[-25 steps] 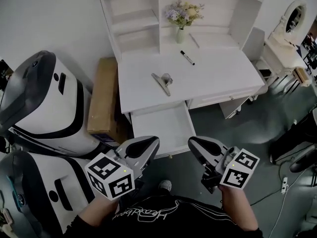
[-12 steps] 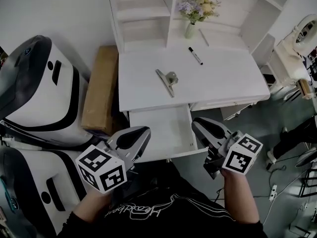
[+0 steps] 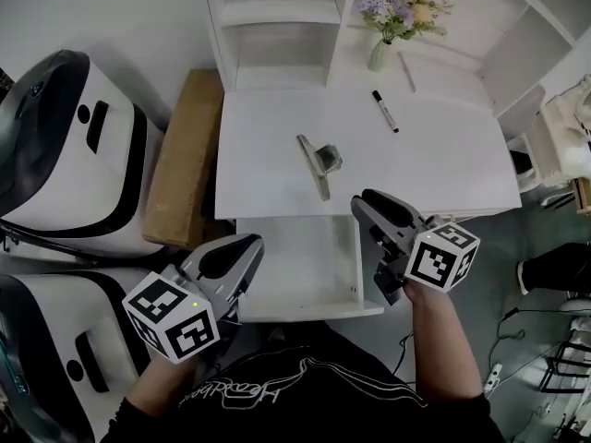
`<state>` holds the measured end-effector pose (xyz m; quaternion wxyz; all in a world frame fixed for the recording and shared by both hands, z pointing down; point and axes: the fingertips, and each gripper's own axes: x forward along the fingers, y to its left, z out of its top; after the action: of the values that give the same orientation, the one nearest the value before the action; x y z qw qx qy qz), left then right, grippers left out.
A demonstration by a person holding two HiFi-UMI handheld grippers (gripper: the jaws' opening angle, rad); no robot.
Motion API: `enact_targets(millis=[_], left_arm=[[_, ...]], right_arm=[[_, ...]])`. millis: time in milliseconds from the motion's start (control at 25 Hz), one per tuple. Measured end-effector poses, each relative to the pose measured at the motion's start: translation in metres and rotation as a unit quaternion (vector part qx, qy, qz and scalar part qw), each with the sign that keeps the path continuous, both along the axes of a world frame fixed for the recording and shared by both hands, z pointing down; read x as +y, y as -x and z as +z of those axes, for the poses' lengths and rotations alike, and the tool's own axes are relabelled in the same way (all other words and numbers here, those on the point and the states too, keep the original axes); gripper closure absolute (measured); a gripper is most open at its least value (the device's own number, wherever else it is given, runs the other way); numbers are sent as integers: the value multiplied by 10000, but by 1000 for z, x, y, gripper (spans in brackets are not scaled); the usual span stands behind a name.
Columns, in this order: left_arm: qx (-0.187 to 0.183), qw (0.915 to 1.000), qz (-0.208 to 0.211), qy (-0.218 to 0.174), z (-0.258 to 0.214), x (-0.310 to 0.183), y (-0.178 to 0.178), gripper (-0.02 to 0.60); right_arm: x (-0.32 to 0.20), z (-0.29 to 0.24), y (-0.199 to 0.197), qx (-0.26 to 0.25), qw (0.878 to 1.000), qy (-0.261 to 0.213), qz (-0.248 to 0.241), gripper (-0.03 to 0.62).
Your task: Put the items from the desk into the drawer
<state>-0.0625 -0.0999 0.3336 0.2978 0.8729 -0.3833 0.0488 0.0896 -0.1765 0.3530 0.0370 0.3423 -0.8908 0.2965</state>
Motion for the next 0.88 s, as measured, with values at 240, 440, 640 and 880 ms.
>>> enact_targets(millis=[240,440,640,880], left_arm=[[-176,9993,-262,205,18,-26,10,572],[-238,9976,-484,427,37,-39,23,572],[-247,9963,-579,577,52,-44,29,572],[-183,9951,-691,682,61,-47,34,572]], right_arm=[[-58,43,-2,442,9987,219,-80,451],[-95,83,3,938,9947,387,-193,441],[-119,115,14,1383,9881,566,-369,437],[-133,146,20,1629,9822,846,-403,439]])
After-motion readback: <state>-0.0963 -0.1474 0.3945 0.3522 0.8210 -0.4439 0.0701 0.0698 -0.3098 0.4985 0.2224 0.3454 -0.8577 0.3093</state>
